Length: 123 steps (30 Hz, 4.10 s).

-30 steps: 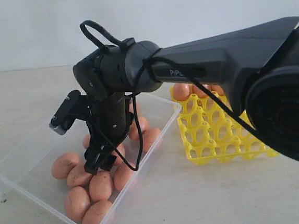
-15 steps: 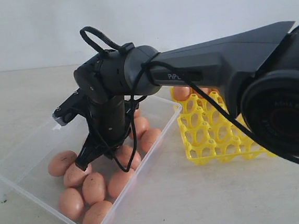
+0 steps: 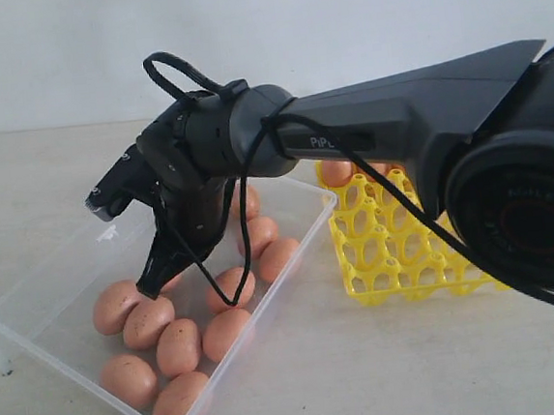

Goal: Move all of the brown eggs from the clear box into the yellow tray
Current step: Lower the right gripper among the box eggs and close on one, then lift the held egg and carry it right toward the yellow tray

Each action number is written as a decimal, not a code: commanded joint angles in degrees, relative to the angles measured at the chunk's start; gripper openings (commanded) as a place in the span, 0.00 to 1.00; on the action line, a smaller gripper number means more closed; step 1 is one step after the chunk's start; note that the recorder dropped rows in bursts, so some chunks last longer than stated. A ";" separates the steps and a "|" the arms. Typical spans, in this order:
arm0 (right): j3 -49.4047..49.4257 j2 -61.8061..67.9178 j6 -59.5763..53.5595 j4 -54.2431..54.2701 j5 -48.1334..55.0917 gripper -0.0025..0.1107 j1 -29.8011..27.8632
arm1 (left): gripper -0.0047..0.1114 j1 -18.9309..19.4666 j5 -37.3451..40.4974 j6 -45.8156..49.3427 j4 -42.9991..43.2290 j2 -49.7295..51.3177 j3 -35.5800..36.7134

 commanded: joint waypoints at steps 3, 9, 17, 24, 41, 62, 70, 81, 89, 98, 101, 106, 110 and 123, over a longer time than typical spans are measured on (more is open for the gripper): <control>-1.42 -0.18 -2.93 -3.93 2.22 0.35 -0.26 | 0.00 -0.28 0.01 0.38 -0.03 0.17 -0.20; -1.42 -0.18 -11.44 -4.71 5.17 0.50 -0.14 | 0.00 -0.28 0.01 0.38 -0.03 0.17 -0.20; -1.42 -0.18 -20.59 -10.73 10.24 0.50 -0.06 | 0.00 -0.28 0.01 0.38 -0.03 0.17 -0.20; -1.42 -1.12 -16.51 -10.73 7.02 0.50 -0.06 | 0.00 -0.28 0.01 0.38 -0.03 0.17 -0.20; -4.01 -6.47 -35.27 9.60 4.70 0.50 -0.06 | 0.00 -0.28 0.01 0.38 -0.03 0.17 -0.20; -5.87 -4.66 -7.36 7.65 16.94 0.50 -7.02 | 0.00 -0.28 -0.28 0.38 -0.03 0.17 -0.20; -5.73 -4.58 -27.15 7.78 21.90 0.50 -5.36 | 0.00 -0.28 -0.28 0.38 -0.03 0.17 -0.20; -5.73 -4.58 7.35 19.19 15.52 0.50 -5.28 | 0.00 -0.28 -1.44 0.38 -0.03 0.17 -0.20; -5.73 -4.58 15.32 26.84 19.71 0.50 -5.28 | 0.00 -0.28 -10.44 0.38 -0.03 0.17 -0.20; -5.73 0.24 12.20 25.33 20.84 0.50 -5.28 | 0.00 -0.28 -17.42 0.38 -0.03 0.17 -0.20; -5.73 2.06 12.09 25.33 19.96 0.50 -5.28 | 0.00 -0.28 -17.31 0.38 -0.03 0.17 -0.20; -5.73 4.09 12.09 25.67 20.31 0.43 -5.28 | 0.00 -0.28 -14.73 0.38 -0.03 0.17 -0.20; -5.73 4.09 11.07 25.64 20.39 0.05 -5.28 | 0.00 -0.28 -11.90 0.38 -0.03 0.17 -0.20; -24.94 -9.64 1.24 20.28 17.60 0.02 -5.28 | 0.00 -0.28 -0.15 0.38 -0.03 0.17 -0.20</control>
